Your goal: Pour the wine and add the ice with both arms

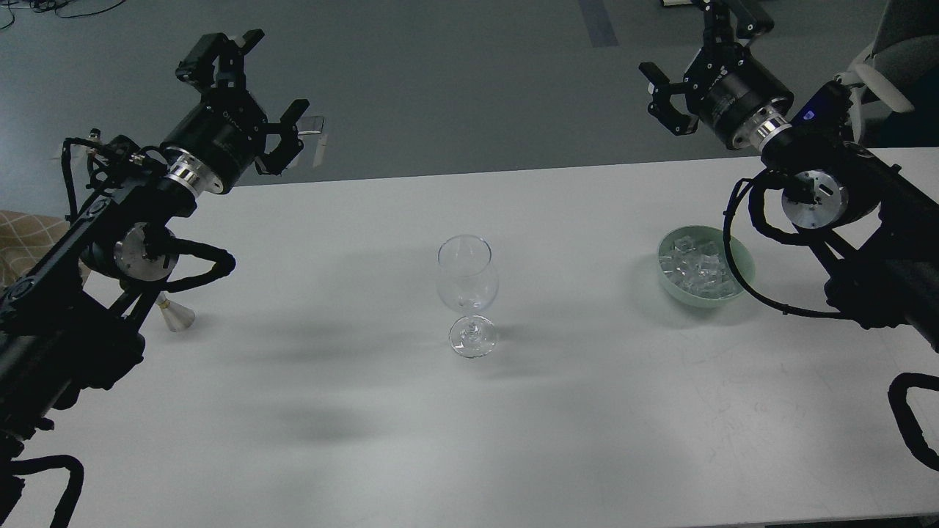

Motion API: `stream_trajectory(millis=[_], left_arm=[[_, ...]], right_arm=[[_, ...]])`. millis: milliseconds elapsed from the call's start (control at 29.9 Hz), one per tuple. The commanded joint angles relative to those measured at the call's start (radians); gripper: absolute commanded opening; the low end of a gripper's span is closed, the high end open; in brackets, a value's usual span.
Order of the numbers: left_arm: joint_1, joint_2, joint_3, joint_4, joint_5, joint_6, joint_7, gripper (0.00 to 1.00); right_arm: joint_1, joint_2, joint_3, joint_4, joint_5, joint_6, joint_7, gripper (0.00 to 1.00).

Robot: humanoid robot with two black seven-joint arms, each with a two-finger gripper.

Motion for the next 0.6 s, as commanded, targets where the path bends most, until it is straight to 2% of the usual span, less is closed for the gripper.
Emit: stream_trajectory(millis=[0,568], left_arm=[[0.000,0.001,-0.001,-0.001,-0.001,0.001,0.000,0.98],[0.002,0.003,-0.005,-0.037,-0.010,0.018,0.009,0.98]], right_arm=[[0.001,0.000,0.000,0.000,0.001,0.000,0.001,1.00],[-0.006,0.000,0.002,0.018,0.004,0.030,0.012,1.00]])
